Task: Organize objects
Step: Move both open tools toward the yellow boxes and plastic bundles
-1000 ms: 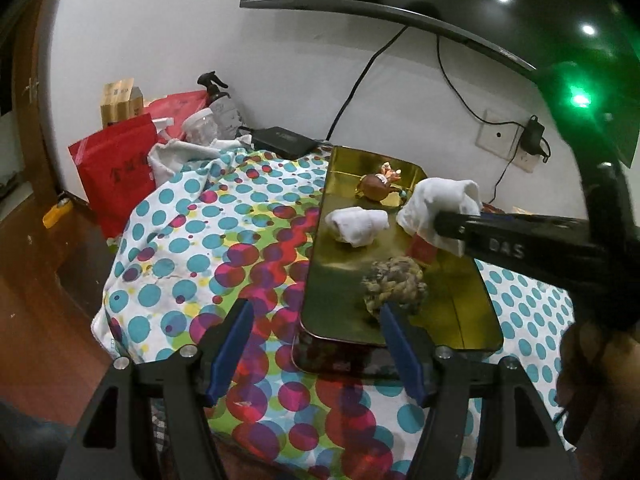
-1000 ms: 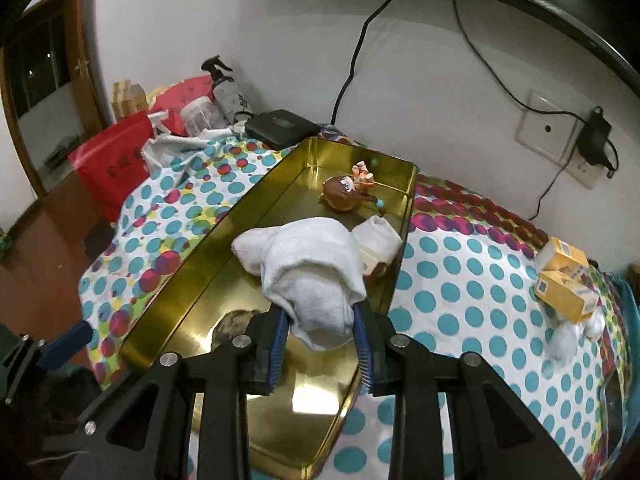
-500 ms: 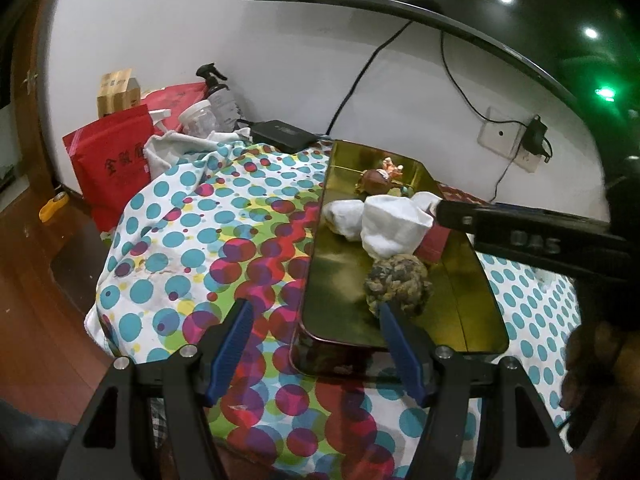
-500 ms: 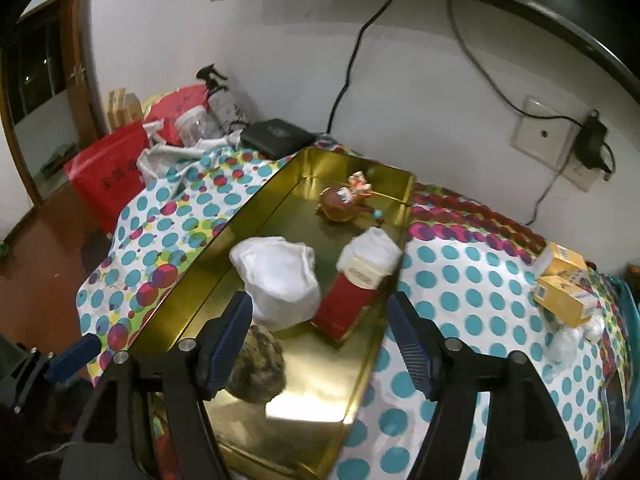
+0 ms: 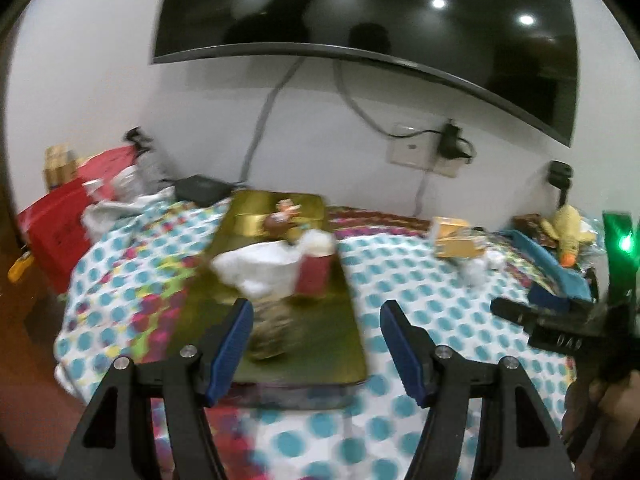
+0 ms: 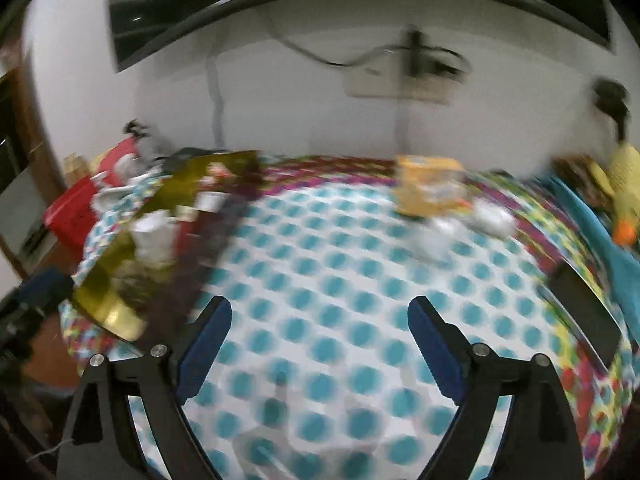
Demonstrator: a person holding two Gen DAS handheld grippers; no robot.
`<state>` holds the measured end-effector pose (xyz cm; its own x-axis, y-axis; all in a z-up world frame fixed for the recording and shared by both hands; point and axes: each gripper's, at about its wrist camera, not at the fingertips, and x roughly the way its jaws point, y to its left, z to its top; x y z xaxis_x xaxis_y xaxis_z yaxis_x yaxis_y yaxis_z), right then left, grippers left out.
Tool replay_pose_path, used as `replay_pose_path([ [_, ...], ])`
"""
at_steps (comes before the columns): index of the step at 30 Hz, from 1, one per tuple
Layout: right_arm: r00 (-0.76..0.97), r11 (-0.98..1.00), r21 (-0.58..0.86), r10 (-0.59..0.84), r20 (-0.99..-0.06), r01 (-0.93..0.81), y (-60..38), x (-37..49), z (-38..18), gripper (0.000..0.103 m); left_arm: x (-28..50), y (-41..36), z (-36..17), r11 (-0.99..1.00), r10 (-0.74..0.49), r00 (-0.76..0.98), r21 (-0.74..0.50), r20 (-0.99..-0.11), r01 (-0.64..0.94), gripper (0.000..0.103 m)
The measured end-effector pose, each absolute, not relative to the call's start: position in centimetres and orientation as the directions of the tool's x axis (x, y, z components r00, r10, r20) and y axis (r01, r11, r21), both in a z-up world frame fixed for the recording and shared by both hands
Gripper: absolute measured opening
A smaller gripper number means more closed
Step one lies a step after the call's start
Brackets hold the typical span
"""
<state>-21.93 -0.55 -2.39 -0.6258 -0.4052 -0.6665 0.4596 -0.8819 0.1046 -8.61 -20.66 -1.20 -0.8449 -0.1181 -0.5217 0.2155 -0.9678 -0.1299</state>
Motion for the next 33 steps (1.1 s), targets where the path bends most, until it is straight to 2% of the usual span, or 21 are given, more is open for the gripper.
replay_pose_path([
  [3, -0.642, -0.908, 0.115, -0.370, -0.672, 0.403, 3.5, -22.7, -3.1, 0.089, -11.3, -17.5, -1.1, -0.979, -0.047, -0.839, -0.142, -0.542, 0.146, 0.068],
  [11, -0.667, -0.931, 0.149, -0.344, -0.661, 0.333, 9.2, -23.6, -4.3, 0.090, -17.7, -9.9, -1.4, -0.995, 0.045, -0.810, -0.095, -0.585, 0.013, 0.068],
  [21, -0.662, -0.926, 0.174, -0.362, -0.657, 0.334, 10.9, -24.4, -4.9, 0.090, -23.7, -7.6, -1.9, -0.996, -0.004, -0.779, -0.068, -0.626, 0.060, 0.068],
  [27, -0.668, -0.929, 0.168, -0.355, -0.654, 0.330, 11.3, -24.6, -5.0, 0.096, -26.7, -7.3, -2.5, -0.996, 0.015, -0.738, -0.076, -0.674, 0.049, 0.068],
  [33, -0.654, -0.926, 0.210, -0.371, -0.659, 0.314, 12.1, -25.0, -6.2, 0.096, -29.6, -3.3, -3.2, -0.999, 0.016, -0.748, -0.031, -0.663, 0.006, 0.068],
])
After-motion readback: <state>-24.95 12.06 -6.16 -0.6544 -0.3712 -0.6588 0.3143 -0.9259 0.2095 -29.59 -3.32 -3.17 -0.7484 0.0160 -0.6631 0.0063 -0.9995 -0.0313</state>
